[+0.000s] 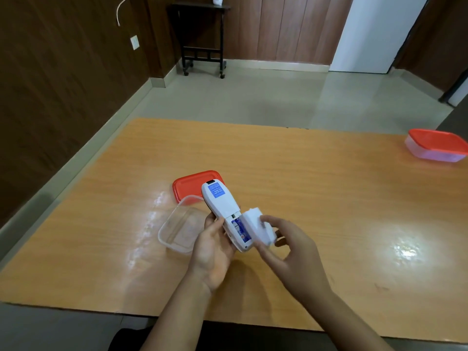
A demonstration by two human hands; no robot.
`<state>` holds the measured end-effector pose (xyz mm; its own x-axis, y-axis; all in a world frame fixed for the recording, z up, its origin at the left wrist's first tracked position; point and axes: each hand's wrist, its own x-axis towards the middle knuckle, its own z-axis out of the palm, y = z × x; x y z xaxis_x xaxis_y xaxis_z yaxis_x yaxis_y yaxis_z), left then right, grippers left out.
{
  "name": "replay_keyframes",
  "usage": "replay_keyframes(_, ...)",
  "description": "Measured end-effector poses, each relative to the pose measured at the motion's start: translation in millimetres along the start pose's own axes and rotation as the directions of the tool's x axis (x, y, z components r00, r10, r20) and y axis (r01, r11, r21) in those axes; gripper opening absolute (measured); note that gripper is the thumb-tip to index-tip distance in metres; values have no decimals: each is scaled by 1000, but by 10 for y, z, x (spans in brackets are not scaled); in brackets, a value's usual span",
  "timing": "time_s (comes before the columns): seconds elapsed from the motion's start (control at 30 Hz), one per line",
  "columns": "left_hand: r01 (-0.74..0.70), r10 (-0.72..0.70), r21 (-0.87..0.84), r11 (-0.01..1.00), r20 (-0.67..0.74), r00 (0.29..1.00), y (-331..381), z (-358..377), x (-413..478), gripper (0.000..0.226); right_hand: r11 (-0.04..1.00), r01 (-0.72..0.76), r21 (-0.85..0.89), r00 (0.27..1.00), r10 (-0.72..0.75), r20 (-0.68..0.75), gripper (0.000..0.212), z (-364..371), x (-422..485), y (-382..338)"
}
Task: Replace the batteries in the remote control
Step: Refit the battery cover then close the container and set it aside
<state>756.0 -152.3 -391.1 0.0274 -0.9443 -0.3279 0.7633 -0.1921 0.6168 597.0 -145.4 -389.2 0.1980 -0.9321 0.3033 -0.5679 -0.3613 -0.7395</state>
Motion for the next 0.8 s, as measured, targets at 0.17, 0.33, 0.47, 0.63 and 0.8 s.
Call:
replay_keyframes(0.17,9,-10,5,1000,45,999,-17,54,-46,34,977,106,-183,994,-104,20,41,81,-22,-53)
replay_keyframes(0.33,22,-23,9,1000,81,996,-59,58,-55,37,950,129,-285,991,-129,20,44,143,-42,-16)
replay_keyframes(0.47,20,-22,23,1000,122,992,-59,54,-61,36,939,147,-311,989,-149,17,45,181,-54,5)
replay_keyframes(0.63,-65,56,88,994,99,994,-97,11,-10,44,980,-148,134,984,133,117,44,141,-15,-69)
replay_keyframes(0.8,-113,101,139,984,91,991,-114,3,9,41,397,-715,575,694,503,515,29,97,68,-92)
